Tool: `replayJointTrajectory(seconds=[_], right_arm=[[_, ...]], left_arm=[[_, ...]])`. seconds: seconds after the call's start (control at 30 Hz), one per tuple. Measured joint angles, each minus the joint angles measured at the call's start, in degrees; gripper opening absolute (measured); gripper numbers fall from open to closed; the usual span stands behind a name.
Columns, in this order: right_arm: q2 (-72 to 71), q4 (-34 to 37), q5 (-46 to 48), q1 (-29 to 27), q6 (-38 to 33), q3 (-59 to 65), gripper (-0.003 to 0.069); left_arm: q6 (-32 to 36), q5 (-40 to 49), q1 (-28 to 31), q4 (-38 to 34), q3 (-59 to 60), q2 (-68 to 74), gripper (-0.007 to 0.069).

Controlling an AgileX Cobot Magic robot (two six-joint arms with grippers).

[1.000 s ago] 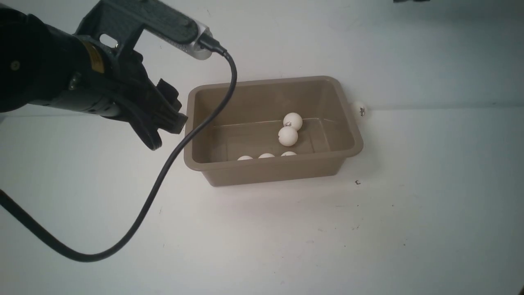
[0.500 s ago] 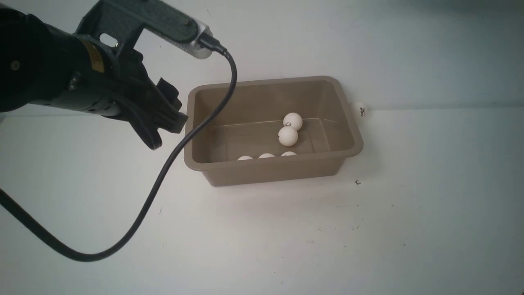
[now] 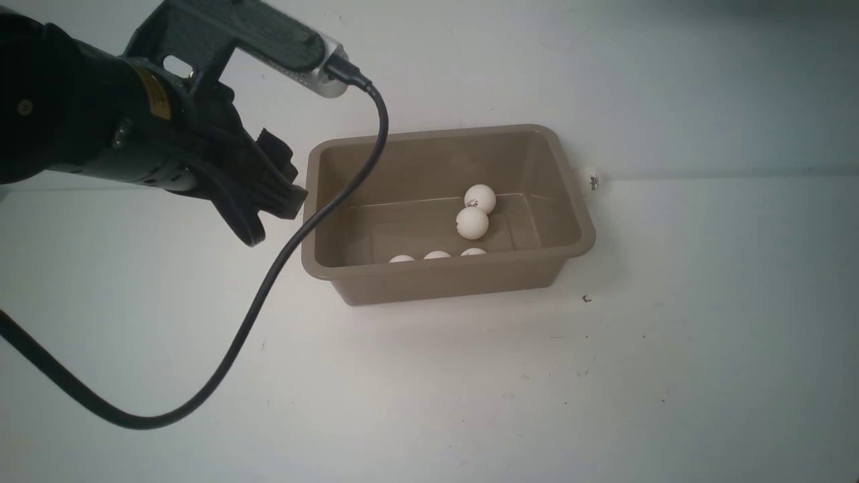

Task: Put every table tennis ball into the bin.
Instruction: Use the right arm to clamp the table tennis ball closest to it

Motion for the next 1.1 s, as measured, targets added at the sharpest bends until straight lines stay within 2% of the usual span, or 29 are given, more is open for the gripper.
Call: replayJointTrajectory(seconds=[0.2, 0.43, 0.67, 1.1], right_arm=[[-3.96, 2.40, 0.12, 0.00, -2.70, 0.00, 0.0547], [-10.11, -1.17, 0.42, 0.00, -3.08, 0.00, 0.0547], [-15.42, -1.22, -0.02, 0.00, -3.20, 0.00, 0.0547], [-17.30, 0.65, -0.02, 0.00, -3.20, -0.13, 0.0547]], left_arm=[[0.00, 0.00, 0.00, 0.00, 0.00, 0.00, 0.0415], [0.00, 0.06, 0.00, 0.13, 0.00, 0.00, 0.0415], [0.00, 0.18, 0.00, 0.17, 0.00, 0.00, 0.0415], [-0.02, 0.23, 0.00, 0.17, 0.00, 0.00, 0.0415]])
